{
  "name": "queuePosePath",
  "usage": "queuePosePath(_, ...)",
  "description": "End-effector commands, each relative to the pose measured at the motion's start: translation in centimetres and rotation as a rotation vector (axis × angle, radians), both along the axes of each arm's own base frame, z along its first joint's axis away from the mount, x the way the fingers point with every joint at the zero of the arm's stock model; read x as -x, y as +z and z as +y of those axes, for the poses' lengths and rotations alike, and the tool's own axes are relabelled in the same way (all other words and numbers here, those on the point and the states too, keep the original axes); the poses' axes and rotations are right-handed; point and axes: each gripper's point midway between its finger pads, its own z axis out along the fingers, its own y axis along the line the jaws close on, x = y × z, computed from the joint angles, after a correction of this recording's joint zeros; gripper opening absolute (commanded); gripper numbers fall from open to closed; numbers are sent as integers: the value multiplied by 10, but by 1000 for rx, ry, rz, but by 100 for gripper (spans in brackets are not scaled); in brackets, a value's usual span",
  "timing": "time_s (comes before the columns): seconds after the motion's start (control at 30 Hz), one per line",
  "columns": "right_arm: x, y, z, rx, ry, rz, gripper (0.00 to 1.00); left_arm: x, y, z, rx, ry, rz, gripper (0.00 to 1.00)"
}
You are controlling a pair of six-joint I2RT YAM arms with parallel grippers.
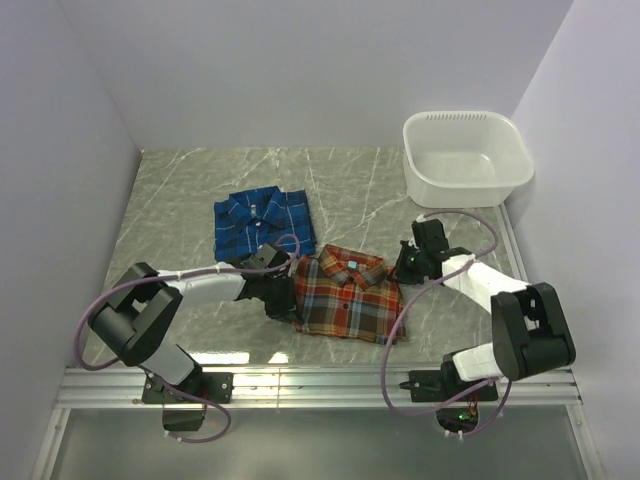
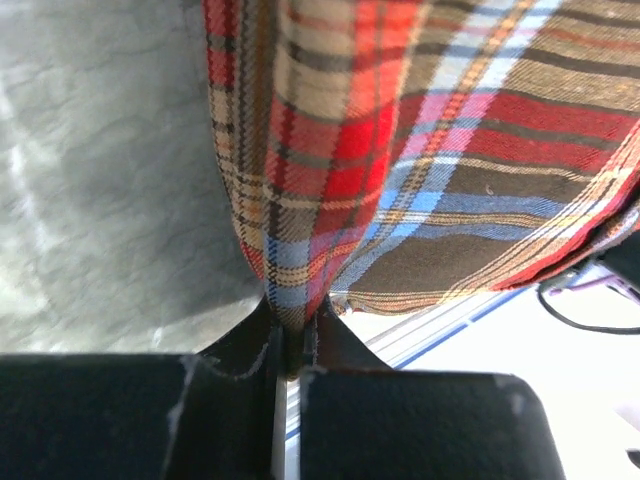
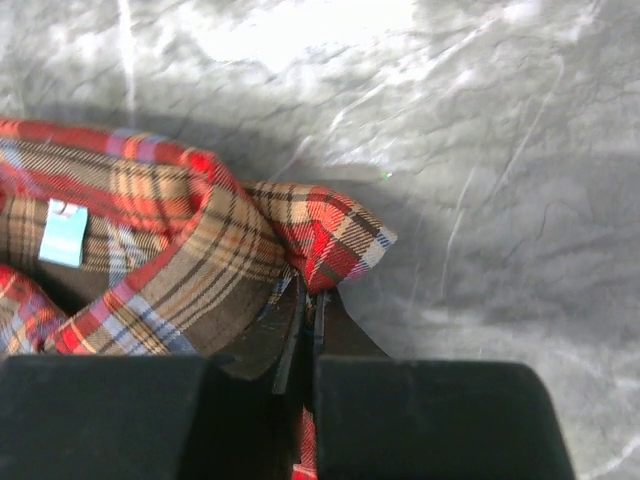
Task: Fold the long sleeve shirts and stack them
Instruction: Neatly place the folded shirt to the corner
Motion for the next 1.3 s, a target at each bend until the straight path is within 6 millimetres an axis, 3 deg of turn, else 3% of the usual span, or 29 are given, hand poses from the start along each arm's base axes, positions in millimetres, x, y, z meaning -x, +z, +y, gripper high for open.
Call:
queuePosePath(0.0,-13,38,8,34,36,-124,0,-10,15,2,-31,-12,-89,1)
queuePosePath(0.13,-34,93,9,70,14,-279,0,-28,46,3,-41,17,-201,1)
queuePosePath(0.17,-38,105,10,76,14,-314,0,-33,59,3,-29,21,-243,1)
queuePosePath(0.2,-45,131,13,69,16,-380,0,-41,72,1,-21,31,-282,1)
queuePosePath(0.3,-54,164,16,100,34,-457,0,-58,104,4,-34,63,-378,0)
queuePosePath(0.4,-71,209,25,92,59,-545,0,-74,133,7,-52,94,-466,0)
queuePosePath(0.57,-92,249,46,76,113,-622,0,-99,172,12,-81,143,-569,0)
queuePosePath(0.7,-115,285,65,51,138,-710,0,-114,191,25,-130,204,-635,1)
queuePosePath(0.8,-129,301,93,23,204,-754,0,-129,192,50,-199,288,-657,1)
queuePosePath(0.93,-147,304,129,-1,271,-786,0,-149,191,87,-240,405,-664,1)
queuePosePath(1.13,-173,292,181,-53,349,-820,0,-161,177,128,-290,522,-664,1)
queuePosePath(1.27,-187,278,209,-63,403,-817,0,-162,168,145,-307,560,-649,0)
